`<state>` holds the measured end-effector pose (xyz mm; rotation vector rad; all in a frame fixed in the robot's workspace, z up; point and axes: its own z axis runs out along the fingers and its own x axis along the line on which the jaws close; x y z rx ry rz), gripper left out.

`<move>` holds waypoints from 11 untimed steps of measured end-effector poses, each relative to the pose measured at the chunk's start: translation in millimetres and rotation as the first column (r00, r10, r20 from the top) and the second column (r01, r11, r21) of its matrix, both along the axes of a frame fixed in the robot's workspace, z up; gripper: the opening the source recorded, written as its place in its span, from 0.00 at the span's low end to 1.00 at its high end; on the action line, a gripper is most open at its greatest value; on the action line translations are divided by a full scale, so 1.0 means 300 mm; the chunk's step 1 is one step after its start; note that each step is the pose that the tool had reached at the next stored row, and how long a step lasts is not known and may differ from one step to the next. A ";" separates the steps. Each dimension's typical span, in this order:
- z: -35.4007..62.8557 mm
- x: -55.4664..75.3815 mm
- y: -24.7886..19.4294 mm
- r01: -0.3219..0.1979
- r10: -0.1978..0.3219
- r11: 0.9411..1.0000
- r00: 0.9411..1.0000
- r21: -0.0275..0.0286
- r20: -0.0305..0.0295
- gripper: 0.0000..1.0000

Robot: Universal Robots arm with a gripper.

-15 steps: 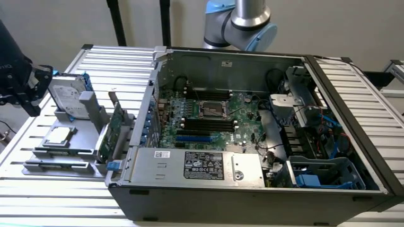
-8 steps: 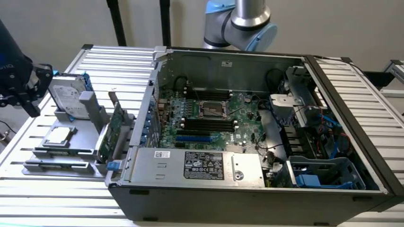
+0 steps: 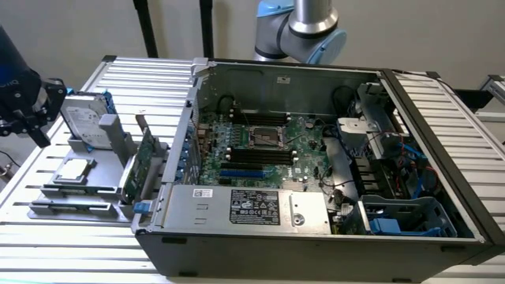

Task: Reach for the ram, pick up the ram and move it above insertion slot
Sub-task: 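Pick up the ram and move it above insertion slot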

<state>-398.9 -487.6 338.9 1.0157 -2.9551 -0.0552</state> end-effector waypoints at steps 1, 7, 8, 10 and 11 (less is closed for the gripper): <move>-0.001 0.000 0.000 -0.019 0.019 1.000 1.000 0.000 0.000 0.11; -0.004 0.000 0.000 -0.128 0.128 0.992 0.992 0.000 0.000 0.11; -0.004 0.000 0.000 -0.145 0.145 0.989 0.989 0.000 0.000 0.11; -0.005 0.000 0.000 -0.182 0.182 0.983 0.983 0.000 0.000 0.11; -0.006 0.000 0.000 -0.199 0.199 0.980 0.980 0.000 0.000 0.11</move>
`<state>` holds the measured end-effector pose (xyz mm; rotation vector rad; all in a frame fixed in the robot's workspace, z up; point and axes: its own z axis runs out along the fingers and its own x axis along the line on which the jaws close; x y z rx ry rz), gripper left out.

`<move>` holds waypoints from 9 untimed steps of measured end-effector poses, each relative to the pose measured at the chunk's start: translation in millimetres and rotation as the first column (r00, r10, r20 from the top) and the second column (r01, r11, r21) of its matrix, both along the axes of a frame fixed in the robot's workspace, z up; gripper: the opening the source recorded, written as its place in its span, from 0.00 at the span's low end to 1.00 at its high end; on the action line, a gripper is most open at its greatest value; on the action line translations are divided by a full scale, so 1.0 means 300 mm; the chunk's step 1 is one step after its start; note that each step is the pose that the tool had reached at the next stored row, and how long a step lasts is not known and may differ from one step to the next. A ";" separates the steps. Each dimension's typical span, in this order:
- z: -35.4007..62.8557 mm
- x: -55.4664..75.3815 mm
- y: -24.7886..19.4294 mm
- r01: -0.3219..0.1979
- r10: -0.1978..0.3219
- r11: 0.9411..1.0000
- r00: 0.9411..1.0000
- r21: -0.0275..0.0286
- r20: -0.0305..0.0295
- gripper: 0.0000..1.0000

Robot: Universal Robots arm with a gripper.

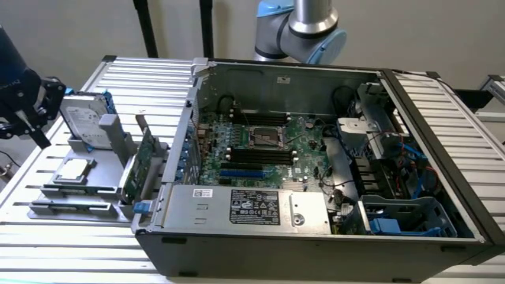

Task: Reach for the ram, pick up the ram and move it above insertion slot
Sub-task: 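Pick up the ram and move it above insertion slot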

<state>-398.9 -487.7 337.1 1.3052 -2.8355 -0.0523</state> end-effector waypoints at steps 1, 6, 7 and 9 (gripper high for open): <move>0.000 0.000 0.000 -0.018 0.018 1.000 1.000 0.000 0.000 0.11; -0.003 0.000 0.000 -0.108 0.108 0.994 0.994 0.000 0.000 0.11; -0.004 0.000 0.000 -0.127 0.127 0.992 0.992 0.000 0.000 0.11; -0.005 0.000 0.000 -0.162 0.162 0.987 0.987 0.000 0.000 0.11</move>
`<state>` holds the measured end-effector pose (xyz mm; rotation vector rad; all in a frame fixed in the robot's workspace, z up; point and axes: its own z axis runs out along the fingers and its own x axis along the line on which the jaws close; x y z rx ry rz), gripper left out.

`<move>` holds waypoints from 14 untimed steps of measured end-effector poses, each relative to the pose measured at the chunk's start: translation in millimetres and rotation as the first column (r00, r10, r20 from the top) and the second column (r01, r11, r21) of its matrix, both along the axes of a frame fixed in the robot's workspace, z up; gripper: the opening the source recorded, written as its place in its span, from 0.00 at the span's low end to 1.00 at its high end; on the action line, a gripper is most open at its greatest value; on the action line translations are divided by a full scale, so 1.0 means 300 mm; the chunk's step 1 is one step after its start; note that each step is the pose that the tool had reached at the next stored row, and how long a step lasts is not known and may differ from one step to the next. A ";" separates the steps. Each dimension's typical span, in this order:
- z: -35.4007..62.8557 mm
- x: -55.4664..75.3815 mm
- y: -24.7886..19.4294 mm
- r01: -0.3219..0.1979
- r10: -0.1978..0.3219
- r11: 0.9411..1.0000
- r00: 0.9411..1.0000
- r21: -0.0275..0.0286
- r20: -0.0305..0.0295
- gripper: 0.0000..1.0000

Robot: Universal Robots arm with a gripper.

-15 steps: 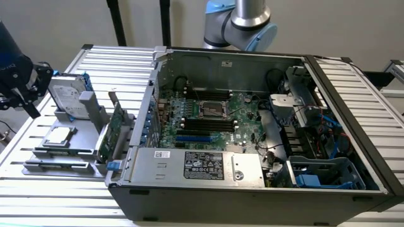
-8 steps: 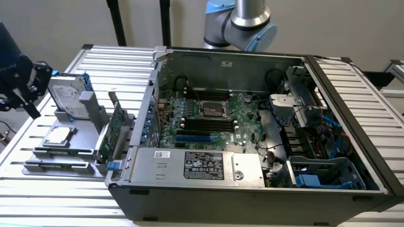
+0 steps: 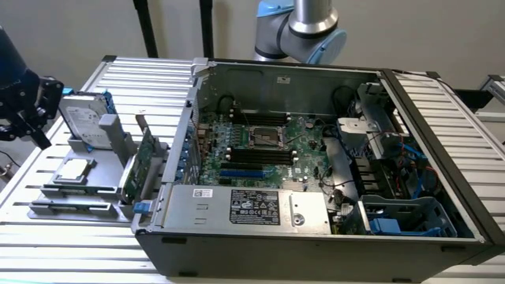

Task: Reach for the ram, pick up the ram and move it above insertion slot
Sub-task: 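Pick up the ram and move it above insertion slot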

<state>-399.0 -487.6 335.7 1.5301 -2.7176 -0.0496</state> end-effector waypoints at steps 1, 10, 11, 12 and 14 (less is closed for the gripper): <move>-0.001 0.000 0.000 -0.020 0.020 1.000 1.000 0.000 0.000 0.11; -0.005 0.000 0.000 -0.181 0.181 0.983 0.983 0.000 0.000 0.11; -0.006 0.000 0.000 -0.199 0.199 0.980 0.980 0.000 0.000 0.11; -0.006 0.000 0.000 -0.218 0.218 0.976 0.976 0.000 0.000 0.11; -0.007 0.000 0.000 -0.253 0.253 0.967 0.967 0.000 0.000 0.11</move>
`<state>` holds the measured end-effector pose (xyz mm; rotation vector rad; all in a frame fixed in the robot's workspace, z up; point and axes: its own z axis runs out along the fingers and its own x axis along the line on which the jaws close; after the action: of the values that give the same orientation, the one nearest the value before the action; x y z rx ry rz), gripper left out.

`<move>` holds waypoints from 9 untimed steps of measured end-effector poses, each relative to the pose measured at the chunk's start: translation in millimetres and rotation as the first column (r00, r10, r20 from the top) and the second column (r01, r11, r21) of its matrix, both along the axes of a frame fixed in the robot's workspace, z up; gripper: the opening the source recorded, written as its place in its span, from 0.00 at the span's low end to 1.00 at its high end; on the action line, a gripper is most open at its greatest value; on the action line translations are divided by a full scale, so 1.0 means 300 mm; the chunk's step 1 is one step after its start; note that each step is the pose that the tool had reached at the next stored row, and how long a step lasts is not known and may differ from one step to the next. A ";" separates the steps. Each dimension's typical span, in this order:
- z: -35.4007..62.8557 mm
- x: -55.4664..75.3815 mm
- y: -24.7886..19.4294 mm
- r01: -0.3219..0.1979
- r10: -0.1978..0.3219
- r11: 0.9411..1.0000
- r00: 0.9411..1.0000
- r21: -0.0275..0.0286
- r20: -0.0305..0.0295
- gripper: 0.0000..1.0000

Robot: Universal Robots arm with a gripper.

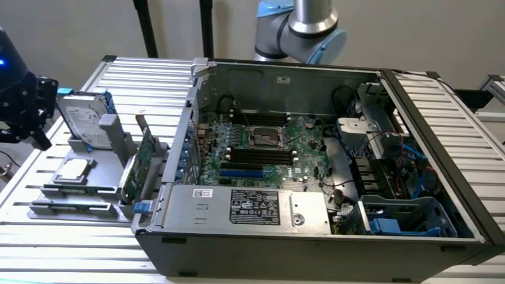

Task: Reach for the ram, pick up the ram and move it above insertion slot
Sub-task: 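Pick up the ram and move it above insertion slot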

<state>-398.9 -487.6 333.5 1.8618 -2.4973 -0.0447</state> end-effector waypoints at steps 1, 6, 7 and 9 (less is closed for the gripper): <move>0.000 0.000 0.000 -0.018 0.018 1.000 1.000 0.000 0.000 0.11; -0.004 -0.001 0.000 -0.098 0.098 0.995 0.995 0.000 0.000 0.11; -0.004 -0.001 0.000 -0.108 0.108 0.994 0.994 0.000 0.000 0.11; -0.005 -0.001 0.000 -0.115 0.115 0.993 0.993 0.000 -0.001 0.11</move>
<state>-399.2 -487.7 332.1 2.0015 -2.3841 -0.0427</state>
